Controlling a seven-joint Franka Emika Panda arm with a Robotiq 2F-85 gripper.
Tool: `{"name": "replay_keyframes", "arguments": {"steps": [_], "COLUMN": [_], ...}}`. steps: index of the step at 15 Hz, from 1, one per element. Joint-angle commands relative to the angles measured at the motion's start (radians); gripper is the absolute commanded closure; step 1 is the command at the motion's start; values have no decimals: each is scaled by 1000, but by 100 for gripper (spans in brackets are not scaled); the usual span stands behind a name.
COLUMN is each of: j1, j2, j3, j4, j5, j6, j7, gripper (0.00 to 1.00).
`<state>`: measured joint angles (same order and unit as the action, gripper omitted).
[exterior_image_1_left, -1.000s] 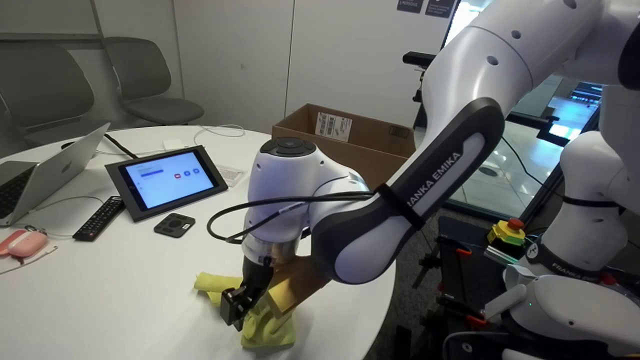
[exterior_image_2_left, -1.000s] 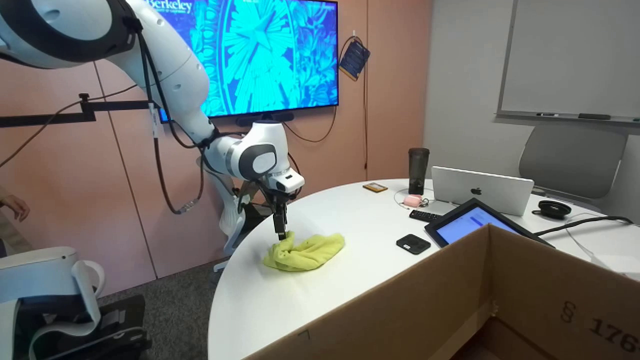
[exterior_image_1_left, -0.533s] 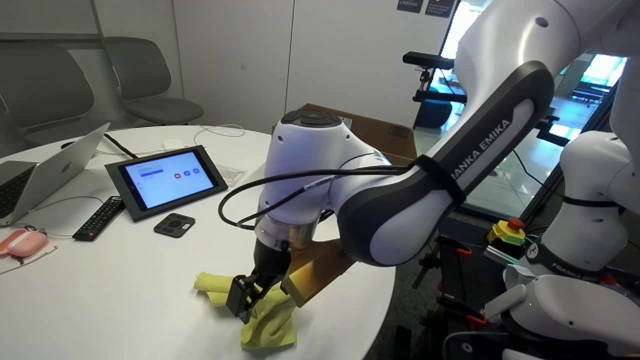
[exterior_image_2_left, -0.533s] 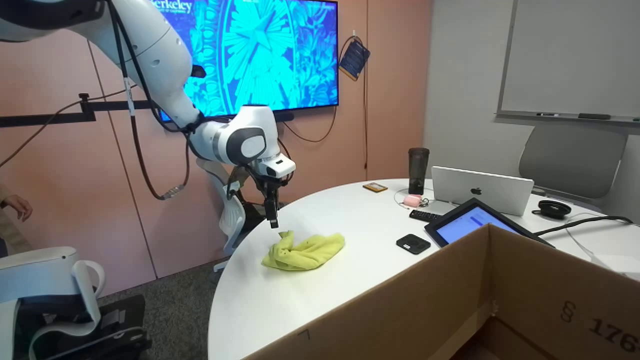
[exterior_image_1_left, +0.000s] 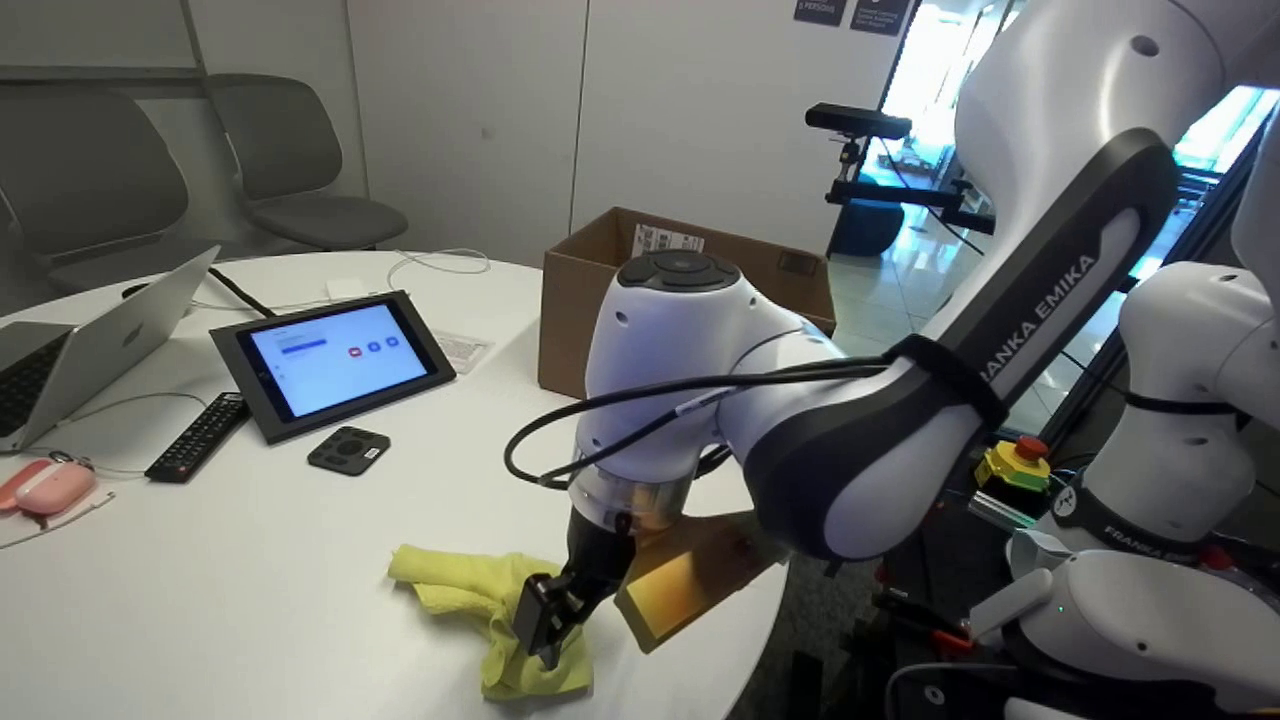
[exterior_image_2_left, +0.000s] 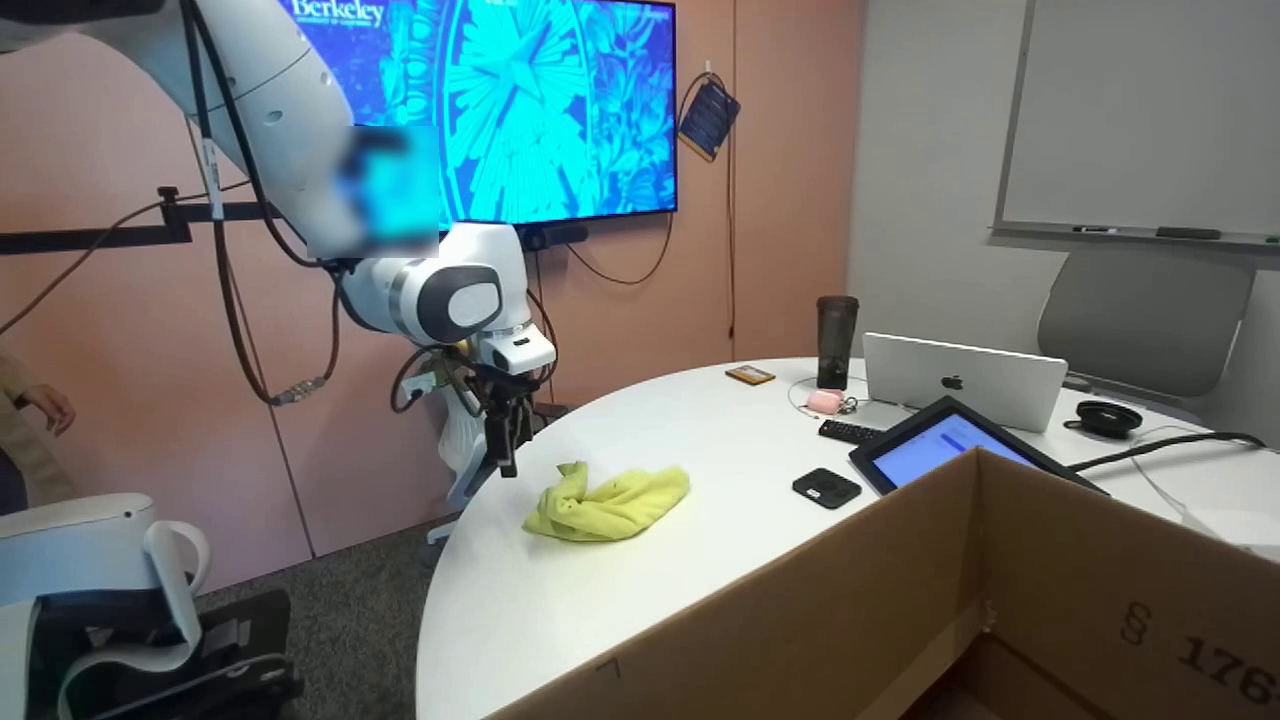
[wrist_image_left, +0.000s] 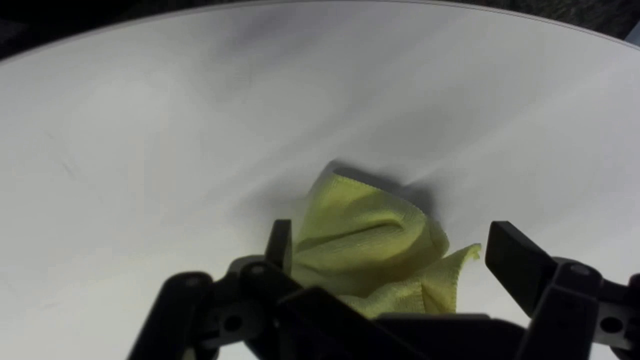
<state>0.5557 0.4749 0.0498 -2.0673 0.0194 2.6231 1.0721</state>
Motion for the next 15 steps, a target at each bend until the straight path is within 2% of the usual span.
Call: {"name": "replay_keyframes", "arguments": {"steps": [1, 4, 7, 15], "j1": [27, 65, 82, 78], "j2": [15, 56, 96, 161], "j3": [-5, -36, -63, -143], "j4": [-8, 20, 48, 138], "j5": [-11, -39, -61, -142], "j6": [37, 44, 59, 77], "j7": [167, 308, 387, 463], "gripper": [0, 0, 0, 0]}}
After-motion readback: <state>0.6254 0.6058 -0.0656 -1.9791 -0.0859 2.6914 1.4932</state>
